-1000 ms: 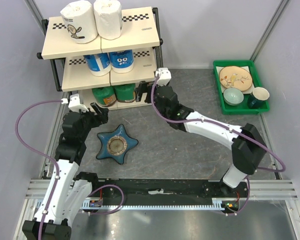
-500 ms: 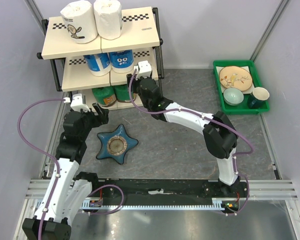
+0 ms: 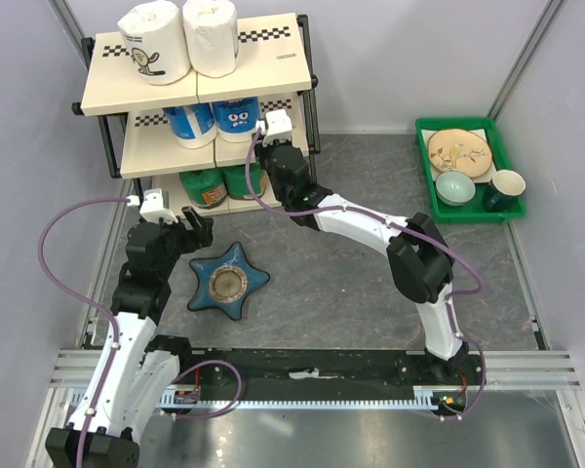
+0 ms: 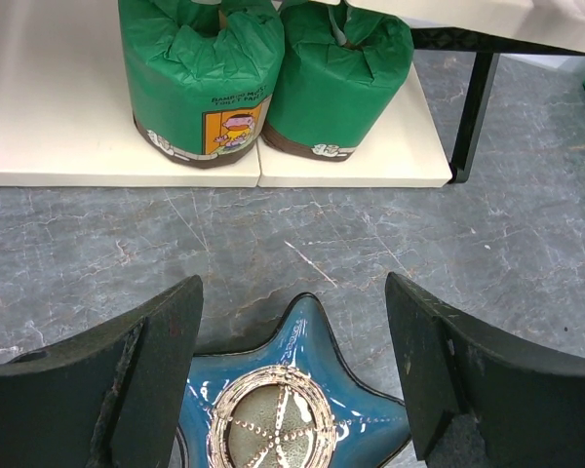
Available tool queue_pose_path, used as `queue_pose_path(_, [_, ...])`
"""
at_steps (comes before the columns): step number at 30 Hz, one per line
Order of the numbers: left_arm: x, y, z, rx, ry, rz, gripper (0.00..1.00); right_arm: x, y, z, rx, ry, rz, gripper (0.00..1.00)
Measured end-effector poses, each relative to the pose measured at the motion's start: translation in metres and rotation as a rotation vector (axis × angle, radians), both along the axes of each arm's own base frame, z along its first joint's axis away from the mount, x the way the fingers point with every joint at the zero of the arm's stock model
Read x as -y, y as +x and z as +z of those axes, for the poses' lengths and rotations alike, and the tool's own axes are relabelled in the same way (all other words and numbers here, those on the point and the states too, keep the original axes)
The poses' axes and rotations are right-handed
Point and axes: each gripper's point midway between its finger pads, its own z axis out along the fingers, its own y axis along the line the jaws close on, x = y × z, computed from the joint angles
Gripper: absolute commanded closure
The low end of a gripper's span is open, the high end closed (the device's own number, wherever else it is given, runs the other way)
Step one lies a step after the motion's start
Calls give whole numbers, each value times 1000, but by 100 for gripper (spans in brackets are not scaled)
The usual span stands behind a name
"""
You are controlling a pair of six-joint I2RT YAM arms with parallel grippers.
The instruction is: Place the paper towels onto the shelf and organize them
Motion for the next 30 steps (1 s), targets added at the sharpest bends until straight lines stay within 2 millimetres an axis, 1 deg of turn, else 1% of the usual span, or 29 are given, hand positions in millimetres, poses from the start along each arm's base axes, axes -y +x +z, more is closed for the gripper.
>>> queue_pose_path(8, [0, 1, 2, 13, 2, -1, 18, 14, 29, -22, 9, -36, -45, 64])
queue_pose_path(12, [0, 1, 2, 14, 4, -1, 18, 17, 40, -26, 25, -43, -56, 68])
queue_pose_path(17, [0, 1, 2, 19, 4, -1, 18, 13, 52, -18, 58, -27, -52, 69])
queue_pose_path(25, [0, 1, 2, 20, 3, -1, 18, 7, 71, 1, 110, 8, -34, 70])
queue_pose_path(30, [0, 1, 2, 20, 3, -3, 17, 7, 83, 0, 122, -9, -29, 70])
